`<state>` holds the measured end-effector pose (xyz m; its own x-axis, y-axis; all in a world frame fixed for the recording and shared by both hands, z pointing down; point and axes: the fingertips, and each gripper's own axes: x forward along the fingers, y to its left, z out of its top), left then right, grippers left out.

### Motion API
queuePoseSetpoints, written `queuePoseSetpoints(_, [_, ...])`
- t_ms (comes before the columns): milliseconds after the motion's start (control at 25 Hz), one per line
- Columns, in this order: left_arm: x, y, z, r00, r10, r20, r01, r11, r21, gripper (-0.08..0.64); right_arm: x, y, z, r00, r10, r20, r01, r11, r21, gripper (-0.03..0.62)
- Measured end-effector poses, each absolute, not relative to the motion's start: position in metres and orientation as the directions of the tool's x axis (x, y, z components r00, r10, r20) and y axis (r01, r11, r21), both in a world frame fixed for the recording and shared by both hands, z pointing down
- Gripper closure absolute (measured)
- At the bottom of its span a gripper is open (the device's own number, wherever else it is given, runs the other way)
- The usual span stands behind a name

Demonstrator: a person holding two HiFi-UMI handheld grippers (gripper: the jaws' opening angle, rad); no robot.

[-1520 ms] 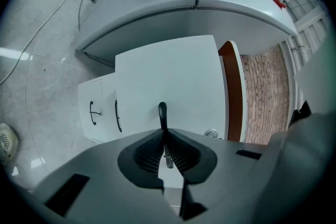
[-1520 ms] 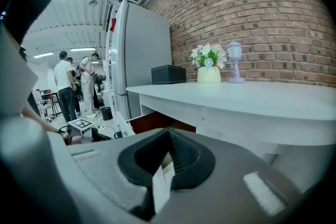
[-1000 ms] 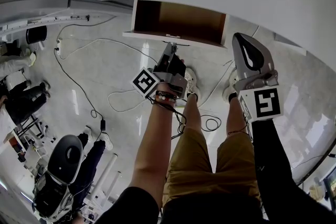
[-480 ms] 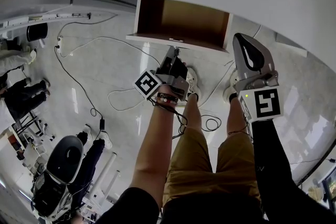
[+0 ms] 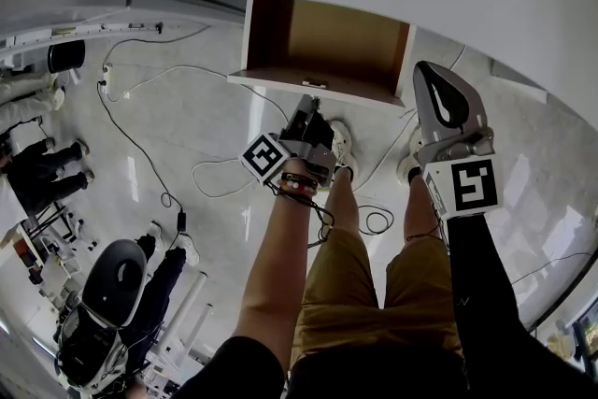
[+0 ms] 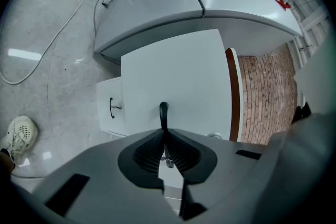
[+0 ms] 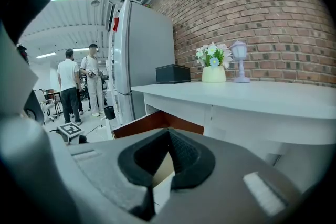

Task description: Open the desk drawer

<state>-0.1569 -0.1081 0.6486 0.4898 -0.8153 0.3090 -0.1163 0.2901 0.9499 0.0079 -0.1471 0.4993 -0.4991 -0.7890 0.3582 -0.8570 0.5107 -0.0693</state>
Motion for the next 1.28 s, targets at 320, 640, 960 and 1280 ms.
queuePoseSetpoints(320, [-0.167, -0.094, 0.653, 0.487, -0.810, 0.327, -0.123, 0.307, 0.944, 0.532, 0.003, -0.142, 0.496, -0.496, -0.788, 0.364, -0.858, 0.509, -0.067, 0.592])
queuePoseSetpoints(640, [-0.171, -0.070, 0.668, 0.482, -0.791, 0.377, -0.139, 0.356, 0.924, 0.534, 0.008, -0.145, 0.497, -0.492, -0.793, 0.358, -0.861, 0.504, -0.067, 0.592])
queuePoseSetpoints(960, [-0.176, -0.053, 0.677, 0.467, -0.787, 0.404, -0.131, 0.390, 0.911, 0.534, 0.008, -0.144, 0.497, -0.499, -0.788, 0.360, -0.856, 0.514, -0.061, 0.592])
queuePoseSetpoints(1280, [-0.188, -0.041, 0.674, 0.448, -0.793, 0.412, -0.139, 0.394, 0.909, 0.534, 0.005, -0.143, 0.497, -0.504, -0.785, 0.361, -0.854, 0.516, -0.068, 0.592])
